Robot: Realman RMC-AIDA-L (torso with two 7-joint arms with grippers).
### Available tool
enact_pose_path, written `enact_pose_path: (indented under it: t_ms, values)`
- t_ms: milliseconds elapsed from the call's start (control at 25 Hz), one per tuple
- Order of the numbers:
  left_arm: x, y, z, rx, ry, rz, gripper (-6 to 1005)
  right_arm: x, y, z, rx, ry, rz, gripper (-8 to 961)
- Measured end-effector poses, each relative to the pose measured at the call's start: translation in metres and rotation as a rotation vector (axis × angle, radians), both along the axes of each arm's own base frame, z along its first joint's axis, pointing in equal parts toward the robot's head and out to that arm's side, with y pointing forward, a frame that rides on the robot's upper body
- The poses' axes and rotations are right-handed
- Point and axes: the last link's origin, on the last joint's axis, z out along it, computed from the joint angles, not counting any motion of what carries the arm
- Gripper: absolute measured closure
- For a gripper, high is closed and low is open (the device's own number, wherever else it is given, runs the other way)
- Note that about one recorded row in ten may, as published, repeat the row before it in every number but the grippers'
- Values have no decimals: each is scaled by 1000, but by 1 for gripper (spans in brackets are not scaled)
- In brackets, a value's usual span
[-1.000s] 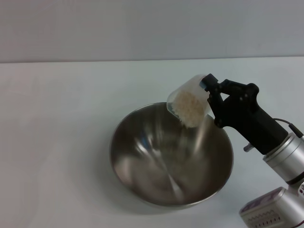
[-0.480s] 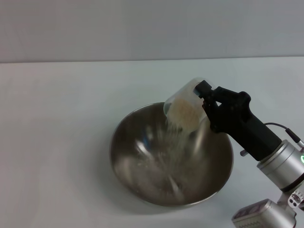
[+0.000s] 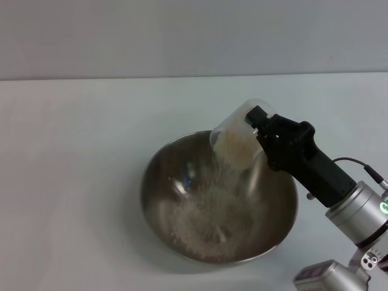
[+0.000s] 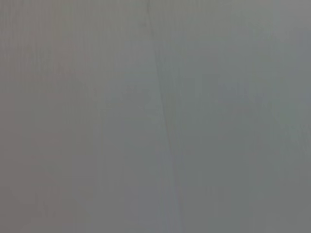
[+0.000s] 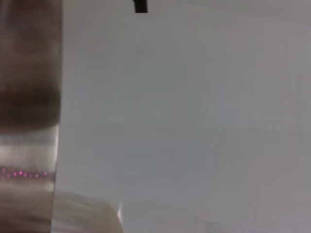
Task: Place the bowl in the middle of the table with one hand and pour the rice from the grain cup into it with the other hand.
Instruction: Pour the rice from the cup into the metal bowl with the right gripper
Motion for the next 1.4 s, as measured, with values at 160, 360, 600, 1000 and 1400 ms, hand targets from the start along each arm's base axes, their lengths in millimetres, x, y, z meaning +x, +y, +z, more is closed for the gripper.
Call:
enact_pose_path:
  t_ms: [160, 360, 600, 1000, 1400]
  values:
    - [1, 1, 0, 0, 0, -2, 214, 1, -1, -2, 15, -28, 2, 948]
    - [1, 1, 0, 0, 0, -3, 214, 0, -2, -4, 30, -52, 7, 948]
    - [1, 1, 0, -2, 0, -1, 214, -1, -2, -5, 49, -76, 17, 948]
    - [1, 2, -1, -4, -1, -1, 214, -4, -4, -11, 74, -125, 31, 949]
    - [1, 2, -1, -4, -1, 0, 213, -5, -5, -15, 78, -155, 43, 949]
